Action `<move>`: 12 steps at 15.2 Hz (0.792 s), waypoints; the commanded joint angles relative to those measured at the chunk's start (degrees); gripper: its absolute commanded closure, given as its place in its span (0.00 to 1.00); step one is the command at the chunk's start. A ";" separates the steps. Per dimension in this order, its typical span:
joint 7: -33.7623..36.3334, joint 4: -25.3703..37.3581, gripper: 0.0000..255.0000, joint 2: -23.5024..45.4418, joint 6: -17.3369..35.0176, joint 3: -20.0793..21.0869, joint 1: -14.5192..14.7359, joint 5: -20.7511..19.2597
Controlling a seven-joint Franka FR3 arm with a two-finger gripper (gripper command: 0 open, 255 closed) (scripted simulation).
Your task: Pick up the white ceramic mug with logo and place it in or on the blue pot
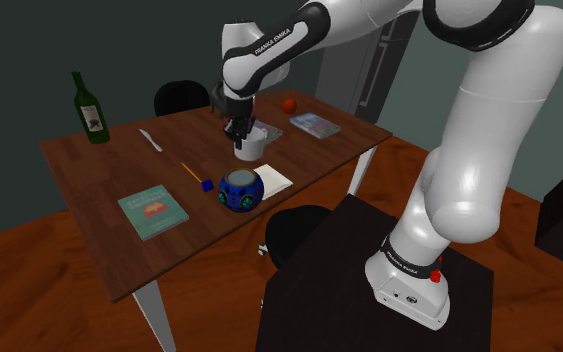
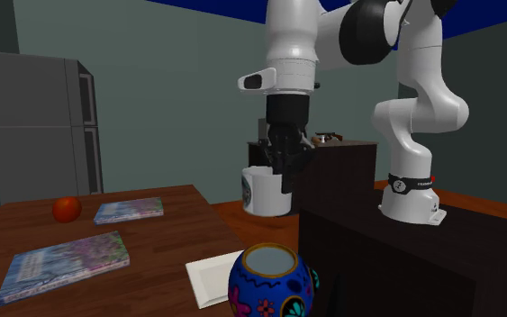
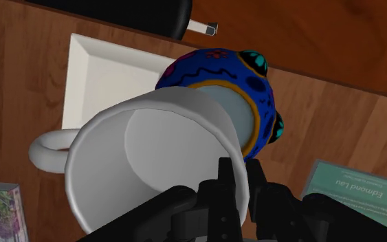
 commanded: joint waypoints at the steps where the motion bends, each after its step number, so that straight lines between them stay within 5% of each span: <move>1: 0.16 -0.59 1.00 0.73 1.30 0.09 0.07 0.13; 12: -0.45 -2.81 1.00 6.18 8.90 0.46 -0.28 1.36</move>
